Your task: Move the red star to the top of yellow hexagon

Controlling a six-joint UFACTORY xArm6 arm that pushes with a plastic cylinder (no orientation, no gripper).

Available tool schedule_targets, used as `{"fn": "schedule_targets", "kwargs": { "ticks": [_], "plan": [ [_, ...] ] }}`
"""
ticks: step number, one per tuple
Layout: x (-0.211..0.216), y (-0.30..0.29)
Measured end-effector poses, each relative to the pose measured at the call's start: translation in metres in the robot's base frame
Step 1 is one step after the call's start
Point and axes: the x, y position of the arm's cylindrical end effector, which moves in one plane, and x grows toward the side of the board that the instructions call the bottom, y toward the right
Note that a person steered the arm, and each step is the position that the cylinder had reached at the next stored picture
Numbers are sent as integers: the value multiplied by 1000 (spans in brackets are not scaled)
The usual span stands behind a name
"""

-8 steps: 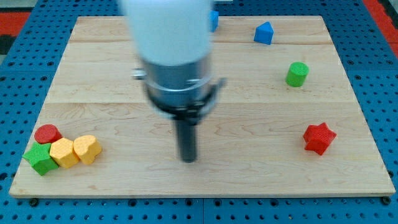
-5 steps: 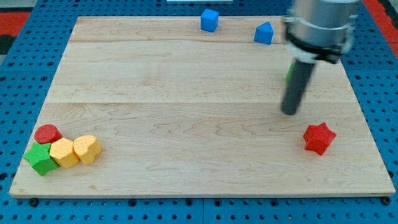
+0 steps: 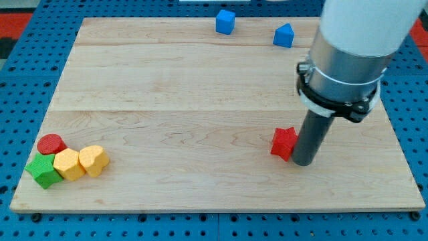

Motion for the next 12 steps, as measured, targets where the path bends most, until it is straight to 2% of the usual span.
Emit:
{"fn": "schedule_targets", "kwargs": {
  "ticks": [1,3,7,12],
  "plan": [
    [0,33],
    [-9,-8],
    [-94,-58],
    [-99,-283]
  ]
}}
